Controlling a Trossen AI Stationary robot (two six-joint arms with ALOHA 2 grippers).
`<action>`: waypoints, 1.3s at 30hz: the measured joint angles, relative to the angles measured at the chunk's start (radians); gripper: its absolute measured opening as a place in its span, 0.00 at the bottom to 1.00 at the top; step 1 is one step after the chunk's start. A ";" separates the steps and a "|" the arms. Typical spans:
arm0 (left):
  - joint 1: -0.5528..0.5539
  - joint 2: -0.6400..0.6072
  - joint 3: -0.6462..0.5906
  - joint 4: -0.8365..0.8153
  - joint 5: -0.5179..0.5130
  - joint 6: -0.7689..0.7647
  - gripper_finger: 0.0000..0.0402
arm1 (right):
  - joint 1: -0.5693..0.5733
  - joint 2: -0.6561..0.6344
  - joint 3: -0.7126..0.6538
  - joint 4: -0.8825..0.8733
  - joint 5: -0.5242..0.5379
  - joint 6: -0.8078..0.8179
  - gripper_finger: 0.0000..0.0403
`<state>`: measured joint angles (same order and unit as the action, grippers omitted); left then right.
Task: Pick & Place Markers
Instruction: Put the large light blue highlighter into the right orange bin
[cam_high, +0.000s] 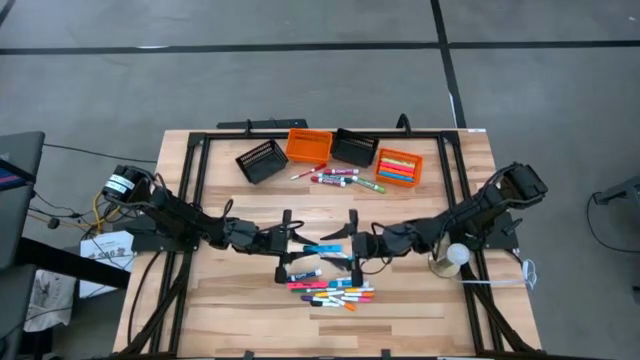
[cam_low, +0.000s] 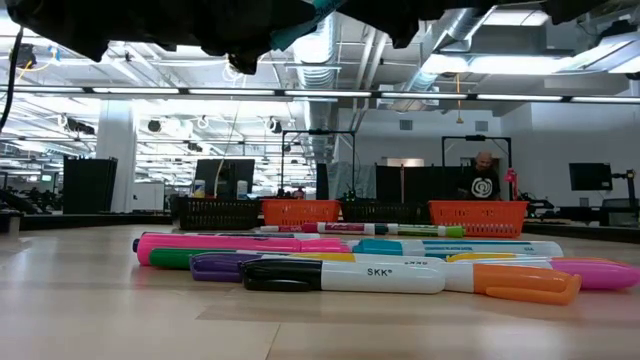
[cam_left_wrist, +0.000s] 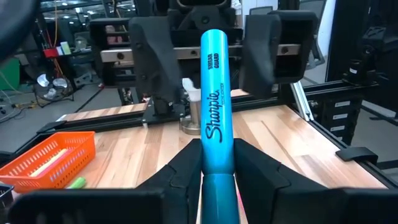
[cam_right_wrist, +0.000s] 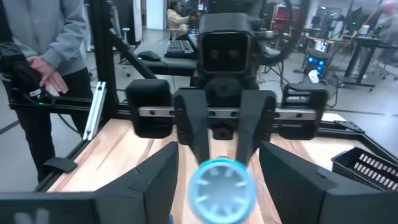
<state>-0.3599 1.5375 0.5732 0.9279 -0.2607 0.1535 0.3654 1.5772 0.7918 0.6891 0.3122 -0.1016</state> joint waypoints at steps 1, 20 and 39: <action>0.000 0.000 0.000 0.000 0.000 0.000 0.22 | -0.005 0.000 0.000 0.000 0.000 0.007 0.50; 0.004 0.000 -0.001 0.008 -0.003 -0.004 0.22 | -0.035 0.000 0.000 0.004 -0.003 0.075 0.17; 0.014 -0.008 0.000 -0.079 -0.173 -0.053 0.39 | -0.036 -0.002 0.000 -0.012 0.017 0.075 0.15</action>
<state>-0.3461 1.5297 0.5732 0.8485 -0.4335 0.1008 0.3298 1.5757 0.7918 0.6766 0.3290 -0.0265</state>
